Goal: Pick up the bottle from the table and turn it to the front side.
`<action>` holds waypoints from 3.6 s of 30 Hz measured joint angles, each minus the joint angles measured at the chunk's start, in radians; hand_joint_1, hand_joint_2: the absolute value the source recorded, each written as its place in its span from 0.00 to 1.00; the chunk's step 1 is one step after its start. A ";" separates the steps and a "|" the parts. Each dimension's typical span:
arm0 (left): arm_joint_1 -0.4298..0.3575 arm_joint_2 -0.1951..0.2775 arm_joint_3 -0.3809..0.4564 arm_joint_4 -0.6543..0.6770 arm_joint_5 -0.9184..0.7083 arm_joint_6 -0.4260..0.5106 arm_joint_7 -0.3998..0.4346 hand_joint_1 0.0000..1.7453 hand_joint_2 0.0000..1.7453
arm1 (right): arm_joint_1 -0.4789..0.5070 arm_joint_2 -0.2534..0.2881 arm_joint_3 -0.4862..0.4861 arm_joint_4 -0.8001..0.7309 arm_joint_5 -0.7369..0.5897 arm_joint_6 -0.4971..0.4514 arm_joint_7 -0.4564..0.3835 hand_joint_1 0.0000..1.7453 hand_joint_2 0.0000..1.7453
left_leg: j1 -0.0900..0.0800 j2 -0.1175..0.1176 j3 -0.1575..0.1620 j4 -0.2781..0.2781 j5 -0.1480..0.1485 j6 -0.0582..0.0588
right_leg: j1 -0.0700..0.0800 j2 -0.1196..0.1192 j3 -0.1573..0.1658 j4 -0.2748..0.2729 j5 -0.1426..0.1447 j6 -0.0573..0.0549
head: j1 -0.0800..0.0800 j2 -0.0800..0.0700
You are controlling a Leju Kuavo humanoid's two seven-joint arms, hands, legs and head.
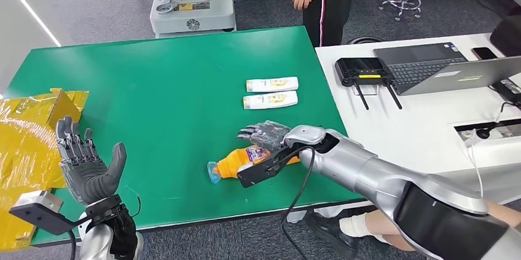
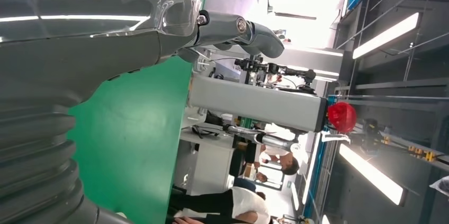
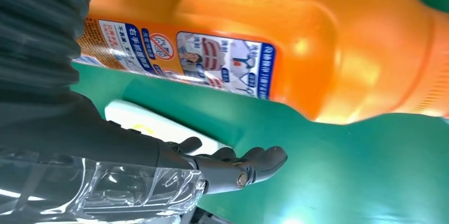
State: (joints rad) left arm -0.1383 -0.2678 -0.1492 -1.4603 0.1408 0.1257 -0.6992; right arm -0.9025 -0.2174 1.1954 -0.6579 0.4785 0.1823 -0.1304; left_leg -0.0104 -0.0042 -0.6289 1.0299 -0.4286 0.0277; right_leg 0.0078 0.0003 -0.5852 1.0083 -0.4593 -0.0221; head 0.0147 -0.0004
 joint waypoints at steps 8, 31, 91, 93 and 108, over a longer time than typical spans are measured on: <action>0.000 0.000 0.000 0.000 0.002 0.006 0.000 0.00 1.00 | 0.020 -0.023 -0.001 0.030 0.013 0.039 0.049 0.00 1.00 | 0.000 0.000 0.000 0.000 0.000 0.000 | 0.000 0.000 0.000 0.000 0.000 0.000 | 0.000 0.000; 0.001 0.000 0.003 0.000 0.012 -0.004 0.000 0.00 1.00 | 0.028 -0.092 -0.024 0.127 -0.008 0.048 0.054 1.00 1.00 | 0.000 -0.002 0.000 0.001 0.000 0.000 | 0.000 -0.001 0.002 -0.001 0.000 0.003 | 0.000 0.000; -0.090 0.024 -0.101 0.164 -0.122 -0.140 0.085 0.00 1.00 | 0.459 0.341 -0.695 -0.164 -0.086 -0.672 -0.354 1.00 1.00 | 0.002 -0.001 -0.003 0.001 0.000 0.000 | 0.001 0.000 -0.002 0.000 0.000 0.002 | 0.000 0.000; -0.098 0.028 -0.110 0.176 -0.127 -0.149 0.086 0.00 1.00 | 0.450 0.344 -0.707 -0.146 -0.075 -0.674 -0.353 1.00 1.00 | 0.002 -0.001 -0.003 0.001 0.000 0.000 | 0.001 0.000 -0.002 0.000 0.000 0.002 | 0.000 0.000; -0.202 0.009 -0.215 0.246 -0.109 -0.192 0.101 0.00 1.00 | 0.306 0.374 -0.762 0.021 -0.037 -0.602 -0.338 1.00 1.00 | 0.002 -0.001 -0.004 0.001 0.000 0.000 | 0.001 0.000 -0.003 0.000 0.000 0.002 | 0.000 0.000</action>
State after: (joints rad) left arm -0.3399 -0.2589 -0.3639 -1.2140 0.0321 -0.0665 -0.5987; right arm -0.5969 0.1568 0.4336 -0.6370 0.4414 -0.4201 -0.4688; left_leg -0.0088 -0.0048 -0.6331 1.0312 -0.4286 0.0277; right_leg 0.0092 0.0003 -0.5879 1.0087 -0.4593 -0.0199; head 0.0148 -0.0004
